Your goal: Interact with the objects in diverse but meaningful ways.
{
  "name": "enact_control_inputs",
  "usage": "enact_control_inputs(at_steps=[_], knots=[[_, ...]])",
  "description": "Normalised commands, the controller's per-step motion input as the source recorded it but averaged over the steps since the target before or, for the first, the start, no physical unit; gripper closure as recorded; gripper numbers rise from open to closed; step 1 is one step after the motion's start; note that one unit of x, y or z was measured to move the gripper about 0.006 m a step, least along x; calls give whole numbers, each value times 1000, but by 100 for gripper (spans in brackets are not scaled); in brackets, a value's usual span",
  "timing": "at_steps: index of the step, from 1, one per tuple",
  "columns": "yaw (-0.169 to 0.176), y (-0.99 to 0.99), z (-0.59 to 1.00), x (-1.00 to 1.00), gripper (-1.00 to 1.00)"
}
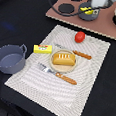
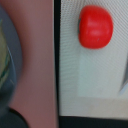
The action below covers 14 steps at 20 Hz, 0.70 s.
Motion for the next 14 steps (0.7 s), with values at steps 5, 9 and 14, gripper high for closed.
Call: enact_control_inputs(at_steps=[5,9,14], knots=[[-207,-245,-161,176,-100],[-109,-276,-156,125,-100],[-29,-222,-192,39,-100]])
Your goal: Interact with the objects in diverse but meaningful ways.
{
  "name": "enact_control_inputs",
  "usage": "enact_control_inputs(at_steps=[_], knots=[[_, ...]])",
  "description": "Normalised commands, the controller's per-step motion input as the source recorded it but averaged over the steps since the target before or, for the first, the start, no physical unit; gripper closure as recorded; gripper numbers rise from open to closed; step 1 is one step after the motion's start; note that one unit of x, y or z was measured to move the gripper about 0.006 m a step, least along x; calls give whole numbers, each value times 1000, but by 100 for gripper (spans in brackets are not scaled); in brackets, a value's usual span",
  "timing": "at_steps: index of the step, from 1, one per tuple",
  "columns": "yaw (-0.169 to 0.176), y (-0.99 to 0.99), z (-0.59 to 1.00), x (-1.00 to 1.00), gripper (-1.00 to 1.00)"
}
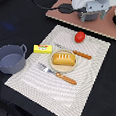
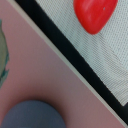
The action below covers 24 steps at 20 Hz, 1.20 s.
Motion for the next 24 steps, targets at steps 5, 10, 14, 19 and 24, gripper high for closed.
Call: enact_control_inputs(at_steps=[5,10,14,19,24], knots=[[-29,-169,-328,0,-100],[-31,-65,-357,-19,-100],[-44,-12,-255,-9,-100],[-67,0,-282,-120,-100],[-128,0,-199,-147,-100]])
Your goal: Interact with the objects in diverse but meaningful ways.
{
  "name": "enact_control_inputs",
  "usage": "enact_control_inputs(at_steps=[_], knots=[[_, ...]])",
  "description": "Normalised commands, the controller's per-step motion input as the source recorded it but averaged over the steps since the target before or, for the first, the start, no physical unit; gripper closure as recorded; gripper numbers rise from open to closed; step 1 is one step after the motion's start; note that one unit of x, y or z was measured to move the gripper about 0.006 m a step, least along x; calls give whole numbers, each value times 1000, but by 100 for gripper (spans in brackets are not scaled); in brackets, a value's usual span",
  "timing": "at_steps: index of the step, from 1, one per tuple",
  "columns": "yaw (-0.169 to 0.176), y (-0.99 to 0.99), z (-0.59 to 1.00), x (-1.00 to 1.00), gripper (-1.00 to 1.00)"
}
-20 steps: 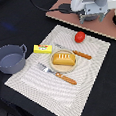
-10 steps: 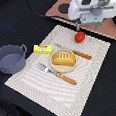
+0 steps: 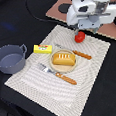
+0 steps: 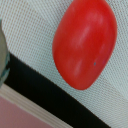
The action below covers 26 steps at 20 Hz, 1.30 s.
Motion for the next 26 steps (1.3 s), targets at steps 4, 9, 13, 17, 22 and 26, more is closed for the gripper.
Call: enact_control_inputs(at_steps=[4,9,13,17,22,26], knots=[[-129,0,-177,-176,-100],[-42,20,-211,-257,-100],[0,106,-250,-286,-100],[0,114,-322,-255,-100],[0,107,-362,-252,-100],[0,99,-303,-234,-100]])
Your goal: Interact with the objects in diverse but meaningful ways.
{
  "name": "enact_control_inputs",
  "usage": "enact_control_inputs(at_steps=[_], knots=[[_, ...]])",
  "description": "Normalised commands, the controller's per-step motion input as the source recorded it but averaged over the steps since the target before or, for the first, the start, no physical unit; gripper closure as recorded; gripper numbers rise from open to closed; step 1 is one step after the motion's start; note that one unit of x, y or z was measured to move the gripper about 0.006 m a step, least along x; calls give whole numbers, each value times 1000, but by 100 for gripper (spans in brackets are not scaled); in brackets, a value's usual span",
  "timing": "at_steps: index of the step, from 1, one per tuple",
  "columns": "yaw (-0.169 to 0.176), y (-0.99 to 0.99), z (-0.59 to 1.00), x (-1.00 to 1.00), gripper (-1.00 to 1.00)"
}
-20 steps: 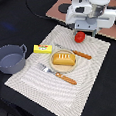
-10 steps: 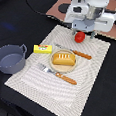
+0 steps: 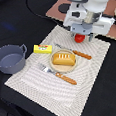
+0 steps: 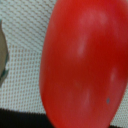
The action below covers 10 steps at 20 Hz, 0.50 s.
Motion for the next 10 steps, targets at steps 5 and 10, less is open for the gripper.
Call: enact_control_inputs(at_steps=[5,10], knots=[[0,2,-210,-266,100],[0,0,-127,-253,100]])
